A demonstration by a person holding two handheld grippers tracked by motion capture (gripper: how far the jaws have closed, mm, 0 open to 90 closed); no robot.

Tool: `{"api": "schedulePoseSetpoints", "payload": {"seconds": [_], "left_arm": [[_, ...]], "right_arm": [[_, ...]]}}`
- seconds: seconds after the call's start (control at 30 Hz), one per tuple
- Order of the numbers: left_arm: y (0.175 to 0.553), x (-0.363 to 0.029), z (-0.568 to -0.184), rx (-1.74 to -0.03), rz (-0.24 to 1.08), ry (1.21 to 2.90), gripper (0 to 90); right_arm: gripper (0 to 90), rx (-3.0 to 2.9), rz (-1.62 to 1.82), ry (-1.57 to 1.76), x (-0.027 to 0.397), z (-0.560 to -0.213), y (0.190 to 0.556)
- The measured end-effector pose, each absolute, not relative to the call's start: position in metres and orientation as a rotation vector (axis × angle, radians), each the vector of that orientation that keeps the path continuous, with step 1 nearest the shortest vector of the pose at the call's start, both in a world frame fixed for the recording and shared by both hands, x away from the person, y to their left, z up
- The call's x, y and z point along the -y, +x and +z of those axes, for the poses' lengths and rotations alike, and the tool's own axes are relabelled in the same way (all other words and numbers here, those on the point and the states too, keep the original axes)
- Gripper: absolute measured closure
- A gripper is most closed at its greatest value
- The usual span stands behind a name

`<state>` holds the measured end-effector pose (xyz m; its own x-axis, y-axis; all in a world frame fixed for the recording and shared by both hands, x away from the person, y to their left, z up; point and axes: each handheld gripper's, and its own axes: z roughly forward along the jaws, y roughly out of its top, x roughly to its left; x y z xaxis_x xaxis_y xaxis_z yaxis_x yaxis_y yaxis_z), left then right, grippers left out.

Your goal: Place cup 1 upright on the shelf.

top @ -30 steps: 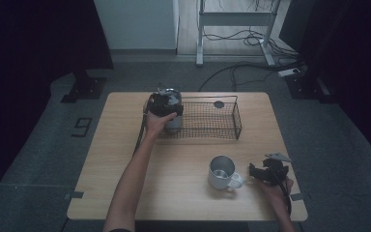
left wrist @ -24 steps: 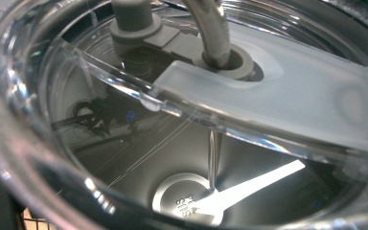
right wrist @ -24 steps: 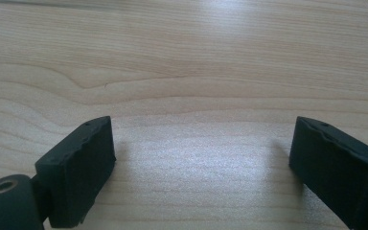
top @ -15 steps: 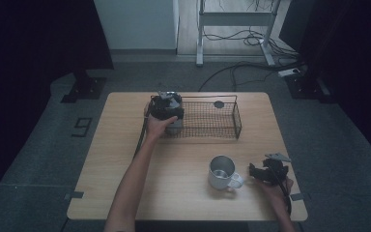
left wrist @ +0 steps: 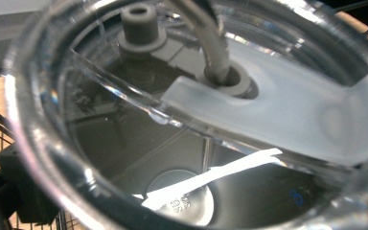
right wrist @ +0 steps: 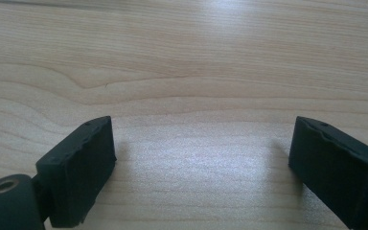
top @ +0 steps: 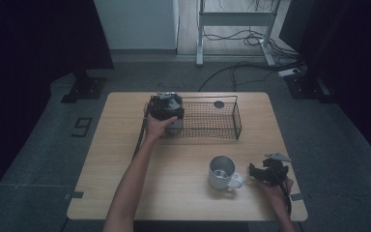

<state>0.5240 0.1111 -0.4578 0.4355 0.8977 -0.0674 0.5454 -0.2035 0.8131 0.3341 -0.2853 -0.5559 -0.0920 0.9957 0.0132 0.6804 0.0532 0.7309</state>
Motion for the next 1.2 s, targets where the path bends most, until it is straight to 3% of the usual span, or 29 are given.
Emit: {"api": "schedulePoseSetpoints", "payload": {"seconds": [1.2], "left_arm": [[0.475, -0.143, -0.427, -1.136, 0.557, 1.847, 0.0]], "right_arm": [[8.4, -1.827, 0.806, 1.676, 0.285, -0.556, 0.334]]}}
